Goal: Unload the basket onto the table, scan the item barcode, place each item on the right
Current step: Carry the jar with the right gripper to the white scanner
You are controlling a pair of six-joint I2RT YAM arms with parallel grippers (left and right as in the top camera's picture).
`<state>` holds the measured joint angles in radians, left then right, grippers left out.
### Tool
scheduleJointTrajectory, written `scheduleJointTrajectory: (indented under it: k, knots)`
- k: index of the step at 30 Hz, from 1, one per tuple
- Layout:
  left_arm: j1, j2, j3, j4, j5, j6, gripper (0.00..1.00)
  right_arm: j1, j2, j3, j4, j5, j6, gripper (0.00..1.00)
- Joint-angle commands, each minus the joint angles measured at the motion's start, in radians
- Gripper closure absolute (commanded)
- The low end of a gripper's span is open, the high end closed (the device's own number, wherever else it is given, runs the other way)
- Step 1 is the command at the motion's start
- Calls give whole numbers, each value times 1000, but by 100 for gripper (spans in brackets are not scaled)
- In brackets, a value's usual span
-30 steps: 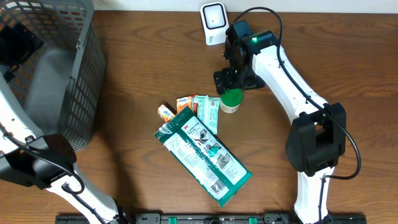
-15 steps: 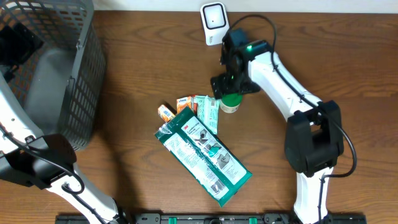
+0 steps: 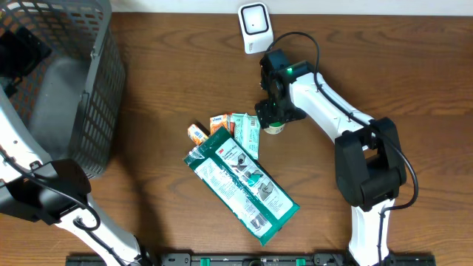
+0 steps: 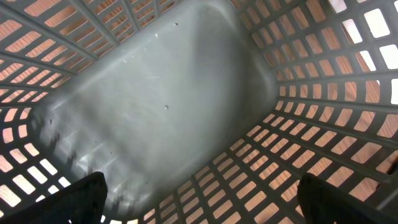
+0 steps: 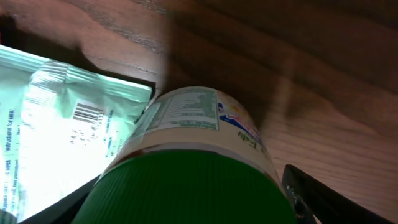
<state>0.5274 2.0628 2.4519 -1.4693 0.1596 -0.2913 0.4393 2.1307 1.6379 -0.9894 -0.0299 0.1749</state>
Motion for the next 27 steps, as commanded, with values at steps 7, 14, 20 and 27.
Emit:
scheduleJointTrajectory:
  k: [7,14,20,27]
  knots:
    - [0,-23,17,-4,12,-1,2,8,-24,-2,2,32,-16,20]
    - [0,-23,17,-3,12,-1,2,8,-33,7,-6,32,-16,42]
    - [0,-23,17,-3,12,-1,2,8,-34,138,-104,32,-16,57]
    - [0,-24,17,-4,12,-1,2,8,-53,378,-214,32,-16,72]
